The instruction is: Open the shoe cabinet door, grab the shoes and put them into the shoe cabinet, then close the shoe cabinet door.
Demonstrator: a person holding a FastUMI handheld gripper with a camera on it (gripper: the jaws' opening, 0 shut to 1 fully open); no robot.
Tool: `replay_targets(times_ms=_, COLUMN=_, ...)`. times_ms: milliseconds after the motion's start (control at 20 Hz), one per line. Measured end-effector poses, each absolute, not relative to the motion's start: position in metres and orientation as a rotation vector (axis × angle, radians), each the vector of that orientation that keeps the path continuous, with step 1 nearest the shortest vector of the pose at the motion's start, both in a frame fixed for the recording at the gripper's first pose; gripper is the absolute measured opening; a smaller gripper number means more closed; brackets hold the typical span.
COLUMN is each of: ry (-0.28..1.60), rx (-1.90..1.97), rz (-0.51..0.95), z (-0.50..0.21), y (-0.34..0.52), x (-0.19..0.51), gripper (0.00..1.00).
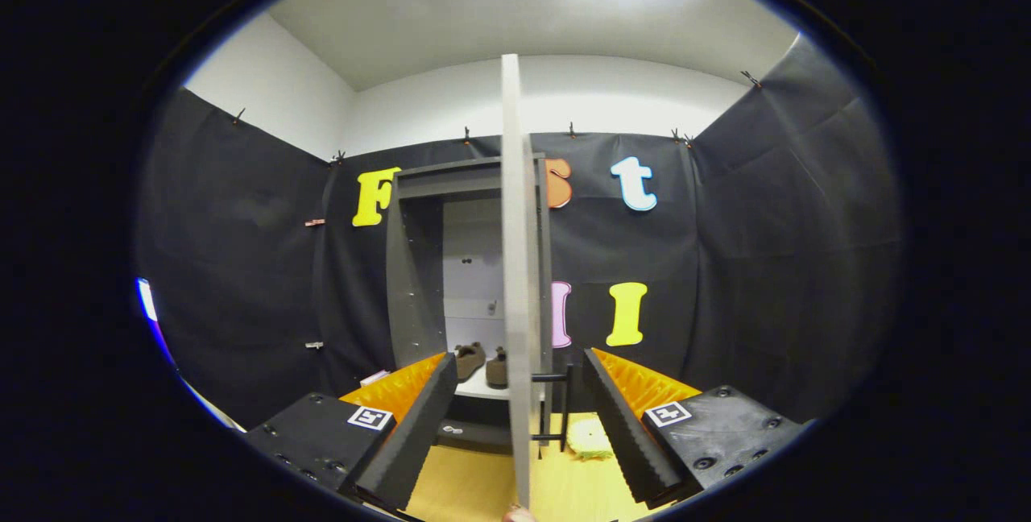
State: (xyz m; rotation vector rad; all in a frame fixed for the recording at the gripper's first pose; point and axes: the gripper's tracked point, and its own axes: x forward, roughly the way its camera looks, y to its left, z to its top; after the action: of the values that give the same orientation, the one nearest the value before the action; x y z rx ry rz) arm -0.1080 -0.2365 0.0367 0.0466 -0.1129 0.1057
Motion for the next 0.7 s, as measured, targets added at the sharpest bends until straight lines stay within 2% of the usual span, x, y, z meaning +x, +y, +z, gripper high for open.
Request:
replay_targets(times_ms=450, ry=-0.016, rx=0.052, rz=0.020, z=0.005, y=-0.306, x=-0.069, gripper=0.97)
replay_targets(times_ms=700, ry=0.065, rx=0.048, rz=0.052, z=-0.019, y=-0.305, x=-0.047, gripper=0.98)
